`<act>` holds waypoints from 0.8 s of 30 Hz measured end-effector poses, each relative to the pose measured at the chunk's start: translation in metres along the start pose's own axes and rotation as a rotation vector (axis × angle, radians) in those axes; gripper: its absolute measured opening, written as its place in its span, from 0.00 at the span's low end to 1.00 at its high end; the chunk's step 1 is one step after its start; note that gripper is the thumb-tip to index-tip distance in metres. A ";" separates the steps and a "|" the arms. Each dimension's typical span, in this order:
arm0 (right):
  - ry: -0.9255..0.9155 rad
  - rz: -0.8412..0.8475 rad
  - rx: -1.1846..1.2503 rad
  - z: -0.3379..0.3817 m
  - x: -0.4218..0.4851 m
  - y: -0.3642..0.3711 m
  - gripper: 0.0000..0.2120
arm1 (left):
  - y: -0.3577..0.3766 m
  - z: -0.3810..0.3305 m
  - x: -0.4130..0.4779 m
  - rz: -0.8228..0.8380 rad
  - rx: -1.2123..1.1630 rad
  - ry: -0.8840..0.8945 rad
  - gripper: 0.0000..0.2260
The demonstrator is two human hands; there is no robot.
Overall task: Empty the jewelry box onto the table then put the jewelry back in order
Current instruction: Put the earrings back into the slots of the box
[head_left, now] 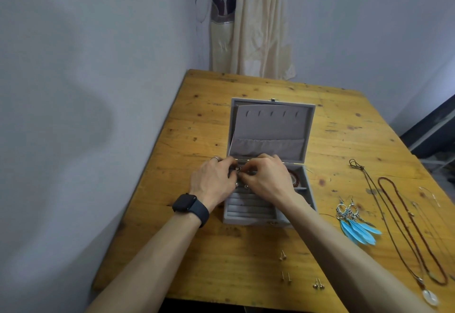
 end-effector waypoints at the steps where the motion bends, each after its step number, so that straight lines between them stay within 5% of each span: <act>1: 0.003 -0.005 0.008 0.000 0.000 -0.001 0.11 | 0.000 0.000 0.000 0.001 -0.002 -0.001 0.12; 8: 0.026 -0.098 0.067 -0.011 -0.008 -0.025 0.11 | -0.003 0.002 -0.008 0.014 -0.059 -0.007 0.15; 18: 0.080 -0.245 0.308 -0.043 -0.103 -0.092 0.07 | -0.045 -0.030 -0.079 -0.225 -0.193 0.129 0.11; 24: 0.126 -0.223 0.256 -0.066 -0.159 -0.091 0.06 | -0.019 -0.057 -0.126 -0.142 -0.253 0.134 0.06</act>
Point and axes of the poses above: each hand's wrist, its own x-axis towards the middle knuckle, its own y-axis out of the palm, z = x × y, the point moved 10 cm from there along x, towards the middle knuckle, and after that the axes turned 10 degrees about -z, right-handed, at the moved point
